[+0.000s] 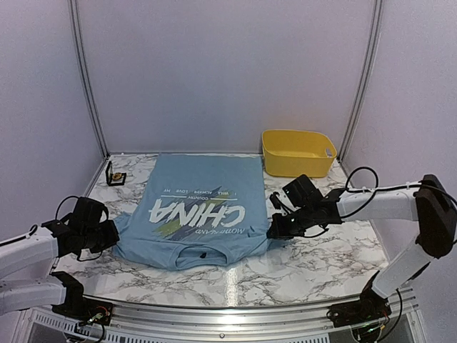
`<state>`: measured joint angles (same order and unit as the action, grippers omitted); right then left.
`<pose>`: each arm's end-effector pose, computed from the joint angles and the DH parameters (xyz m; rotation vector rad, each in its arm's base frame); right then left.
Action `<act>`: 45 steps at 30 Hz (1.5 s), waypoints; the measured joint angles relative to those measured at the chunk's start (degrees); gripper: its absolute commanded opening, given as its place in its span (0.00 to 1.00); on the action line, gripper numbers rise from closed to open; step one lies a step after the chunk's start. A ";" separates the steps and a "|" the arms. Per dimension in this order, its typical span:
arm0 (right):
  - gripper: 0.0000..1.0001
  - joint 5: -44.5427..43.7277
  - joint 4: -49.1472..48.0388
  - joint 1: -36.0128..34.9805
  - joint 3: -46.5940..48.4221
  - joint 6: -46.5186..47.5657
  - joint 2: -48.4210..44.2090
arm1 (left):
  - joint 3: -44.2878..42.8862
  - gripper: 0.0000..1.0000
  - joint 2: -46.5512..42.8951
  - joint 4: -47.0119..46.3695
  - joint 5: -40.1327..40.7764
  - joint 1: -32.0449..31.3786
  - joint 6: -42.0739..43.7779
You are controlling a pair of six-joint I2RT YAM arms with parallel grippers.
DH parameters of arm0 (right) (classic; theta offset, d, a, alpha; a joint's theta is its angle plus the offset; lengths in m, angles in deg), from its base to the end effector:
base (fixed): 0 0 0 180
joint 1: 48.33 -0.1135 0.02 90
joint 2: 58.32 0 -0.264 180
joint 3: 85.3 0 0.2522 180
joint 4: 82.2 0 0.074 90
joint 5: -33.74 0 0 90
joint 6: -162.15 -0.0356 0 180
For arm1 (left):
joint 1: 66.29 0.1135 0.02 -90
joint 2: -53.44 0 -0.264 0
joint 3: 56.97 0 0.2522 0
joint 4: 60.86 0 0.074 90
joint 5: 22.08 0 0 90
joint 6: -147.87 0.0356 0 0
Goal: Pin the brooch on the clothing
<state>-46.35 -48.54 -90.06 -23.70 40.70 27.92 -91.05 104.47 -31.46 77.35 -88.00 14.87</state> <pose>0.2118 0.1971 0.1790 -0.3109 2.7077 0.6508 0.1606 -0.0577 0.1663 -0.5195 2.3363 -0.3460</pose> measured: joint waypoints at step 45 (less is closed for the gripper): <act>0.26 3.37 5.68 -4.85 -14.67 -7.74 -14.86 | -7.50 0.36 0.24 15.13 -13.84 -3.28 0.66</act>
<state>-42.98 -42.86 -94.91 -38.37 32.97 13.06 -98.55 104.71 -16.33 63.51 -91.28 15.53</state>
